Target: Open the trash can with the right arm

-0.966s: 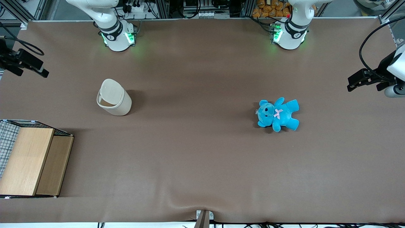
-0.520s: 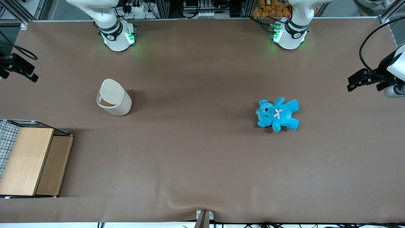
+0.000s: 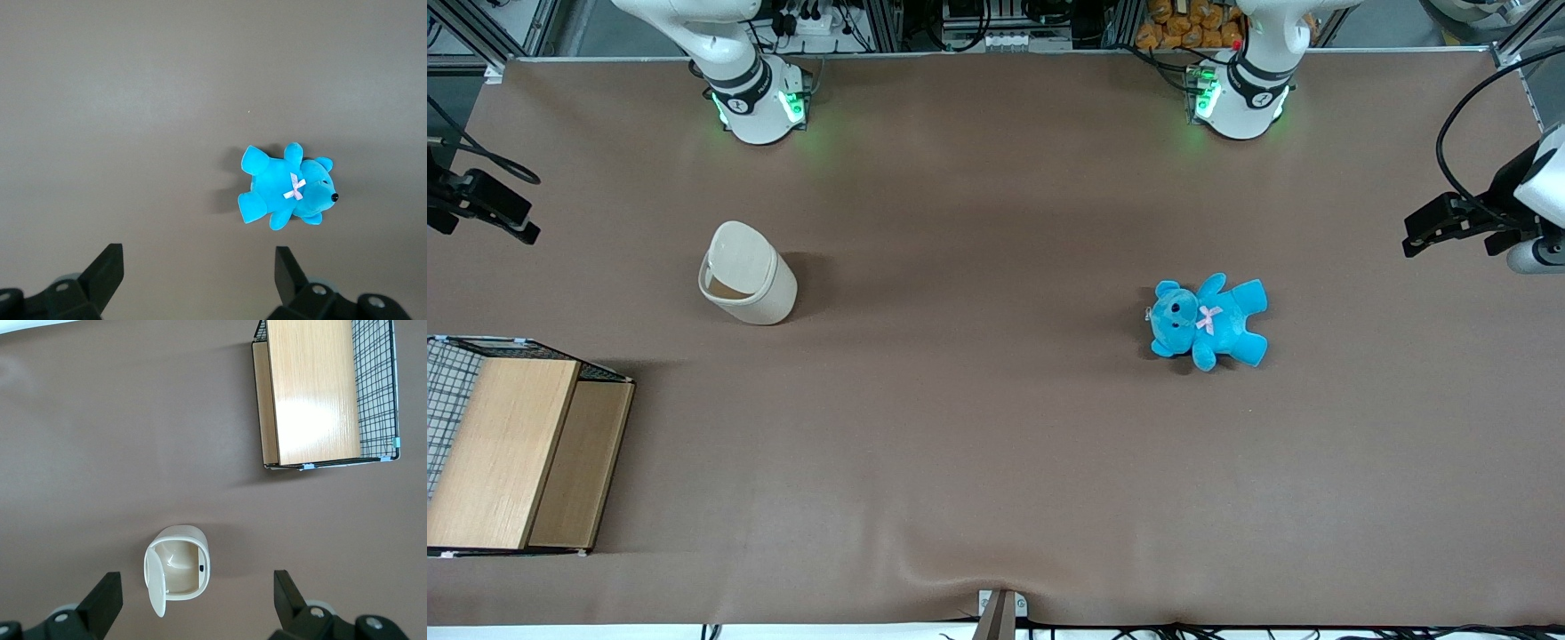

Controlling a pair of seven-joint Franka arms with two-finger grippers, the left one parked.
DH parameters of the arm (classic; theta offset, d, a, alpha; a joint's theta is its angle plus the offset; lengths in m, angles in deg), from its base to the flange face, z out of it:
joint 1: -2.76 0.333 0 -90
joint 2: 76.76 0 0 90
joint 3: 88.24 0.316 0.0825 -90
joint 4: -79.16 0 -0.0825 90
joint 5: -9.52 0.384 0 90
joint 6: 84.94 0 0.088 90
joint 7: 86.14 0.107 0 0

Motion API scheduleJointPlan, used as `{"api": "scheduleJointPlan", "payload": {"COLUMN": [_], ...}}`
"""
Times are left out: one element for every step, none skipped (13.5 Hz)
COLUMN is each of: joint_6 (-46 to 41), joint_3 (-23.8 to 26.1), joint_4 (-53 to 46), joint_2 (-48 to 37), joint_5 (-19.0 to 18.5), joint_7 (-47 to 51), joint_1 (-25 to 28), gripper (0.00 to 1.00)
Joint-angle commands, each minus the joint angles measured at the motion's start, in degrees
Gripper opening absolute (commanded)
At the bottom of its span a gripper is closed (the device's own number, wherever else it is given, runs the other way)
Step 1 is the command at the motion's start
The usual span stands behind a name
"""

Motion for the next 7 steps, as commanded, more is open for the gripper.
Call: {"api": "scheduleJointPlan", "payload": {"joint_6": [-0.6, -0.7, -0.6, -0.6, -0.6, -0.7, -0.9], "joint_3": [0.4, 0.4, 0.4, 0.4, 0.4, 0.4, 0.4], "joint_4": [-1.3, -1.3, -1.2, -1.3, -1.3, -1.3, -1.3], "joint_2": [0.8, 0.8, 0.9, 1.0, 1.0, 1.0, 1.0], "joint_5": [-0.2, -0.2, -0.2, -0.2, -0.2, -0.2, -0.2], "joint_7": [-0.5, -0.5, -0.5, -0.5, -0.5, -0.5, -0.6], "joint_1": [-0.4, -0.4, -0.2, -0.1, -0.1, -0.1, -0.4], "gripper": [1.0, 1.0, 1.0, 1.0, 1.0, 1.0, 1.0]}}
